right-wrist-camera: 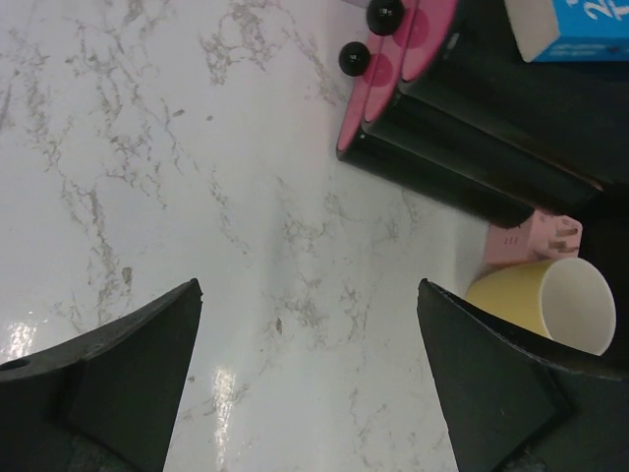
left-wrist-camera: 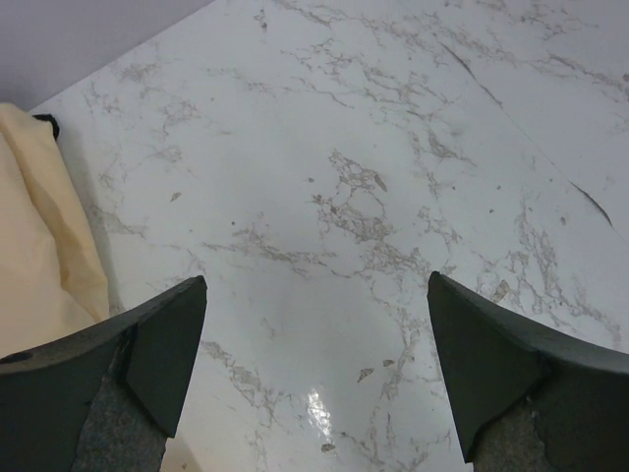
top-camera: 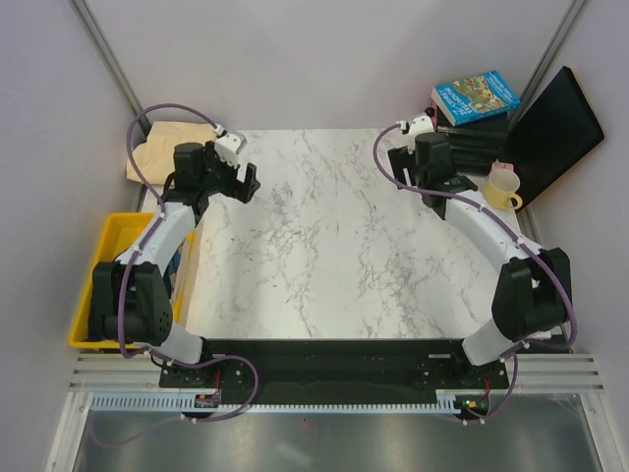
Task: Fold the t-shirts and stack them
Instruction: Put the neatly folded tshirt into the corner of the board with the left arm
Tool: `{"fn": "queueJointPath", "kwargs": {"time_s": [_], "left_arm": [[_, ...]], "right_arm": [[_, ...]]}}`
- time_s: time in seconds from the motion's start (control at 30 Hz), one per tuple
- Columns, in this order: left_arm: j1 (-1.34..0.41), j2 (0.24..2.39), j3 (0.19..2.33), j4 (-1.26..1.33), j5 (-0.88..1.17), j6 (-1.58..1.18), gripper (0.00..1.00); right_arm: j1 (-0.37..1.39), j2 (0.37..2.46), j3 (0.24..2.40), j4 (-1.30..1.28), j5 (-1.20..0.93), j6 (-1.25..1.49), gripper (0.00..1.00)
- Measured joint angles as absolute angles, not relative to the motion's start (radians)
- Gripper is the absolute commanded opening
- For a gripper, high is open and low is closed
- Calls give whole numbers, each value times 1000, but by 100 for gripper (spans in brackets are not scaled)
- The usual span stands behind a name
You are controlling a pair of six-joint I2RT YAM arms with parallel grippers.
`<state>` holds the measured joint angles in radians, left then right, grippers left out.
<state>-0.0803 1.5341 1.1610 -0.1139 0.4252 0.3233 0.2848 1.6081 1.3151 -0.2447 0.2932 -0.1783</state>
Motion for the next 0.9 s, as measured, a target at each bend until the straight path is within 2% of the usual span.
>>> {"fn": "queueJointPath", "kwargs": {"time_s": [0.13,0.3,0.63,0.9], "left_arm": [[-22,1496,1050,10,431,292,100],[36,1458,925,110,458,250,100],[55,1436,691,282,473,153,100],[57,1441,566,440,385,85,100]], "right_arm": [[286,1496,1097,16,377,-177,98],[284,1342,807,237,377,-169,98],[251,1315,504,537,356,-119,98],[234,1324,298,787,348,-112,98]]}}
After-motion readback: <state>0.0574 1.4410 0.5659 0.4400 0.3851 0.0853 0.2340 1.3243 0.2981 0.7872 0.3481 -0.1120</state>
